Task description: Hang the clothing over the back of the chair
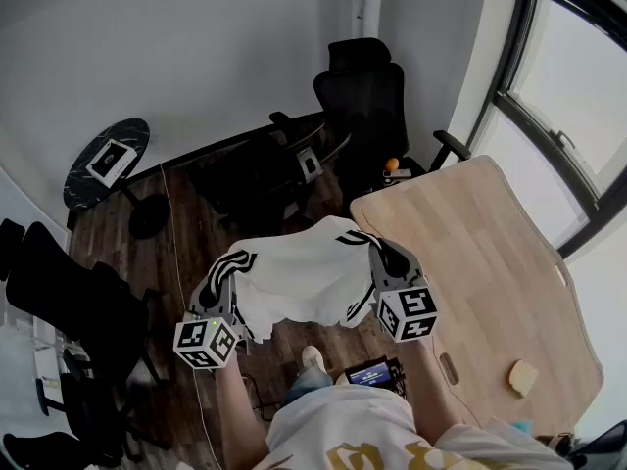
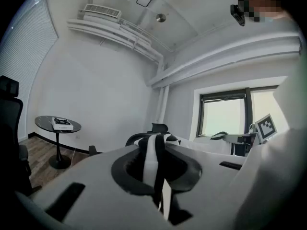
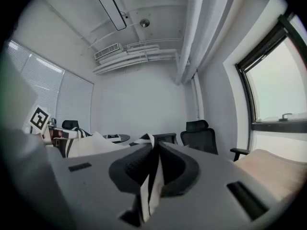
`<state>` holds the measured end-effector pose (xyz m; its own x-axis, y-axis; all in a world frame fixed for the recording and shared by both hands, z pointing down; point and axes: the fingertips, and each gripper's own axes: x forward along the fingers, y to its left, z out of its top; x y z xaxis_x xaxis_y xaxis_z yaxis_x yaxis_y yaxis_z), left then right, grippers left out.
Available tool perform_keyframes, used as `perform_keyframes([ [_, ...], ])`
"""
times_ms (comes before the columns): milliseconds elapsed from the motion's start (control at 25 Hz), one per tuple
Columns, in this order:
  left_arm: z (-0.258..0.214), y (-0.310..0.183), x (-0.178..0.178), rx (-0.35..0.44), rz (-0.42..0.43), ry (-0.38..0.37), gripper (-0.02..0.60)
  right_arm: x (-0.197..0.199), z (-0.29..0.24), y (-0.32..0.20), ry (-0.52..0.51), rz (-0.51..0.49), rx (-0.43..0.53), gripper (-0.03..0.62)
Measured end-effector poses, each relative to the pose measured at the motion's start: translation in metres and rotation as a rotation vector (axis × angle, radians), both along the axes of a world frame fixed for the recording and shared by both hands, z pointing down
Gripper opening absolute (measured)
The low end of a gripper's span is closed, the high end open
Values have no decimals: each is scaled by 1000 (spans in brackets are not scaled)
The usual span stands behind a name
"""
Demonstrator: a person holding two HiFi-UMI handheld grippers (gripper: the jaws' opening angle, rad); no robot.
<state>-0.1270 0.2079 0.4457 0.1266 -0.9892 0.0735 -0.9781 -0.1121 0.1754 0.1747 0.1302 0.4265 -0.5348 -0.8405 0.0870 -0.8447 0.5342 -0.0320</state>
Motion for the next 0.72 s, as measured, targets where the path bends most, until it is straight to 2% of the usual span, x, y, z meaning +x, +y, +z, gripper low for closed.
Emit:
perform_keyframes([
  [320,2,-3,5,-4,10,3,40,5,4,1,-4,10,-17,28],
  [480,5,-2,7,-8,13,7,40,7,5,3,-38,2,-31,28],
  [720,1,0,7,-6,8,10,40,9,-2,4,-49,-16,-11,28],
])
